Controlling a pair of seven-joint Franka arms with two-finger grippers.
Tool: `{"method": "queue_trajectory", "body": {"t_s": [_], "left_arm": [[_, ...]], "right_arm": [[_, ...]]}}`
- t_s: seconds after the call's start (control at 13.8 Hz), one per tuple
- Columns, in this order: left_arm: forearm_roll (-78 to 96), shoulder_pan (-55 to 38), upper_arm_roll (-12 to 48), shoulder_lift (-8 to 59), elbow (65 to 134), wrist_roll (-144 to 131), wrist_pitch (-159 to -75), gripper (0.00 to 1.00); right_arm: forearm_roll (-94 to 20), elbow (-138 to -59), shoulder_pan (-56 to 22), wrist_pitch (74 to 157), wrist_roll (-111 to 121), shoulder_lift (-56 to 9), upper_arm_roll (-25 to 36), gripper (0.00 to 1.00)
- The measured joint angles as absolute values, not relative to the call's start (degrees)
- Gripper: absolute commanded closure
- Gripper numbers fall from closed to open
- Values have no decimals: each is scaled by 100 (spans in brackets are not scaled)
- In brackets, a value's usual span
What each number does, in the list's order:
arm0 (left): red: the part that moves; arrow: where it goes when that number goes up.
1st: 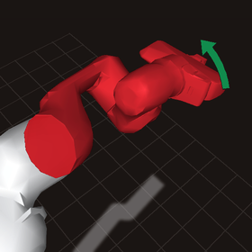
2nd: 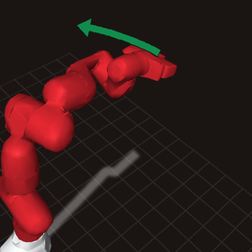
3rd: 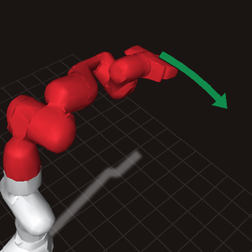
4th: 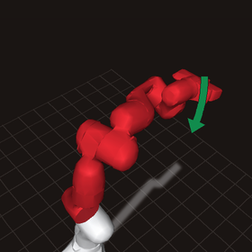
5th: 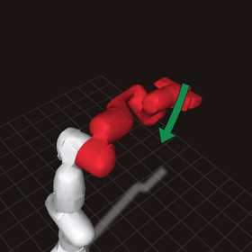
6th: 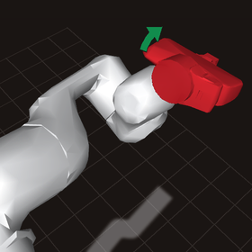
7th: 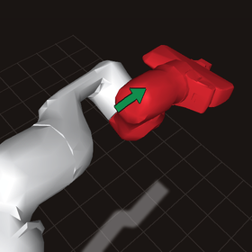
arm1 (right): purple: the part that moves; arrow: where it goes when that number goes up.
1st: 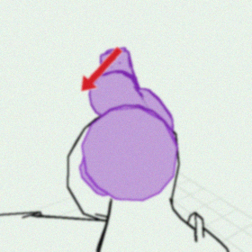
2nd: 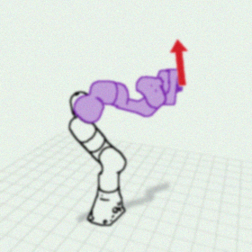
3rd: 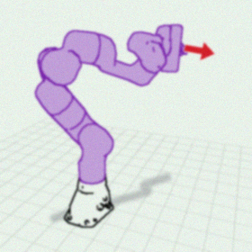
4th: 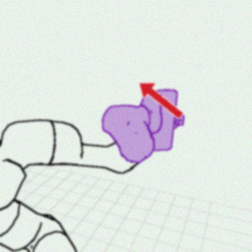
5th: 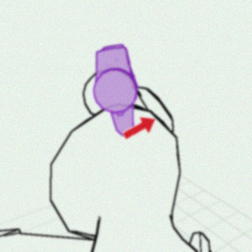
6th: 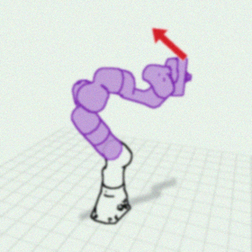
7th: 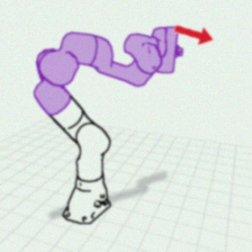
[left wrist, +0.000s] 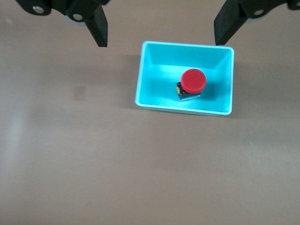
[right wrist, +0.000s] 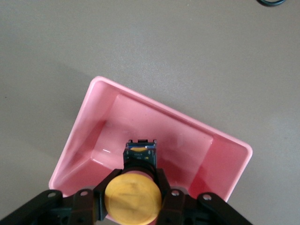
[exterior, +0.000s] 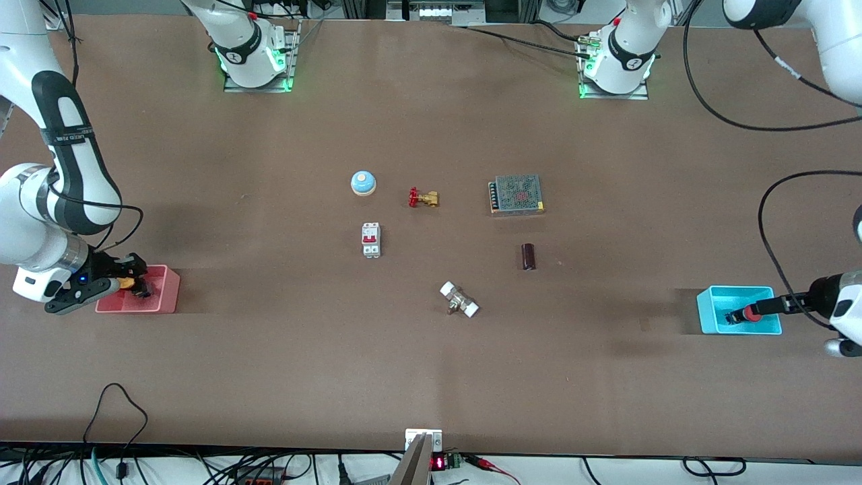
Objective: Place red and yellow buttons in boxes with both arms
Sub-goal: 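Open the left gripper over the cyan box, releasing the red button, then open the right gripper over the pink box while the left gripper lifts away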
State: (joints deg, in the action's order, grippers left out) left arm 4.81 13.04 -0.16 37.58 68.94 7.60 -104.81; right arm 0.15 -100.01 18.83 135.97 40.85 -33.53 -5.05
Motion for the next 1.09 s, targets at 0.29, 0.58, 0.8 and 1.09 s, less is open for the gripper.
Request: {"method": "queue_trajectory", "body": {"t_s": [0.29,0.58,0.8,1.09], "left_arm": [[482,1179,205,2889,7407,414,-10416,0],[482,960,399,2227,7544,-149,-9844,0],[480,866,431,1838,7571,-402,-9382,0],[480,513,-65,1511,7853,-406,-9278,0]], "right_arm": [[15,-10001,1894,13615,4086,-3368,-505,66],[15,-10001,1911,13631,4088,-3417,-505,66],[15,-10001,1925,13632,4089,-3422,-505,47],[15,-10000,1927,13636,4100,-3422,-506,38]]}}
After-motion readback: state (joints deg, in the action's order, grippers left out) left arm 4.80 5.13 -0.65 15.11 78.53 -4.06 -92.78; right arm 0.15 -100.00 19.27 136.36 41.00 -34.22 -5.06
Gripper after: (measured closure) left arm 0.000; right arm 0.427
